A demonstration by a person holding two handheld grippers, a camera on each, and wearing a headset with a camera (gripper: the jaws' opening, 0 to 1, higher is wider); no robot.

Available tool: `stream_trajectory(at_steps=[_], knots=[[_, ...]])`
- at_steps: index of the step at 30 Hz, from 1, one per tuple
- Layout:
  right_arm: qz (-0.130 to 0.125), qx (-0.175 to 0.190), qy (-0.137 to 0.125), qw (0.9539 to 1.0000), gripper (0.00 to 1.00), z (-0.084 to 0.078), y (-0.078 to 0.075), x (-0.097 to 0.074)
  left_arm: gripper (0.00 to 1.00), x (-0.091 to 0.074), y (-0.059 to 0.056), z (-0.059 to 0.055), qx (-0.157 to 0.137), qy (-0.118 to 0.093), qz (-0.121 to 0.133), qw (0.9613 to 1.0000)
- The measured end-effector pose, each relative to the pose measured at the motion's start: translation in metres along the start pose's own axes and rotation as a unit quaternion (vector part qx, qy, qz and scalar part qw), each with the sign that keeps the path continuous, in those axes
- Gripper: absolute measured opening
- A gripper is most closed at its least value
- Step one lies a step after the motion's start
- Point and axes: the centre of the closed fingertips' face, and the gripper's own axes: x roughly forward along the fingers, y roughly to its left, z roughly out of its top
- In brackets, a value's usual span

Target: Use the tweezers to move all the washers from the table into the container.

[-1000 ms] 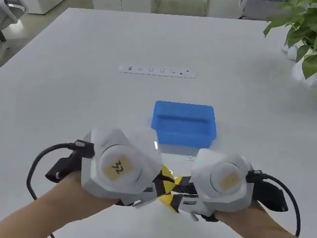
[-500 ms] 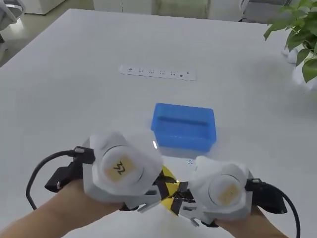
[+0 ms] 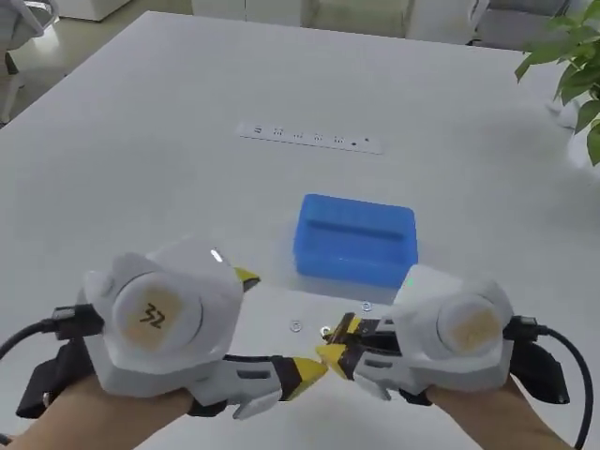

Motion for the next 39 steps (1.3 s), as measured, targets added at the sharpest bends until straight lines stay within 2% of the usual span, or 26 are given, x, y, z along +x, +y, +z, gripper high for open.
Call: stream_trajectory(at_steps=[4, 7, 10, 13, 21, 25, 32, 39], knots=[[-0.004, 0.014, -0.012, 0.9998, 0.05, 0.011, -0.01, 0.002, 0.88, -0.005, 0.006, 0.001, 0.002, -0.013, 0.025, 0.9996], [-0.004, 0.021, -0.022, 0.9995, 0.05, 0.017, -0.016, 0.004, 0.99, -0.007, 0.011, 0.0, 0.006, -0.01, 0.05, 0.9987], [-0.004, 0.022, -0.021, 0.9995, 0.05, 0.02, -0.021, 0.01, 0.99, -0.009, 0.014, -0.002, 0.005, -0.009, 0.06, 0.9982], [-0.005, 0.023, -0.024, 0.9994, 0.05, 0.024, -0.024, 0.014, 0.99, -0.007, 0.016, -0.011, -0.007, 0.007, 0.065, 0.9978], [-0.002, 0.027, -0.022, 0.9994, 0.05, 0.027, -0.032, 0.031, 0.99, -0.011, 0.015, -0.018, -0.022, 0.008, 0.079, 0.9966], [0.003, 0.026, -0.015, 0.9995, 0.05, 0.026, -0.034, 0.038, 0.99, -0.013, 0.016, -0.023, -0.024, 0.011, 0.084, 0.9961], [0.012, 0.014, 0.004, 0.9998, 0.05, 0.017, -0.031, 0.051, 0.99, -0.017, 0.024, -0.027, -0.035, 0.009, 0.091, 0.9952], [0.009, -0.006, 0.014, 0.9998, 0.05, 0.013, -0.034, 0.054, 0.99, -0.016, 0.025, -0.031, -0.037, 0.014, 0.092, 0.9949]])
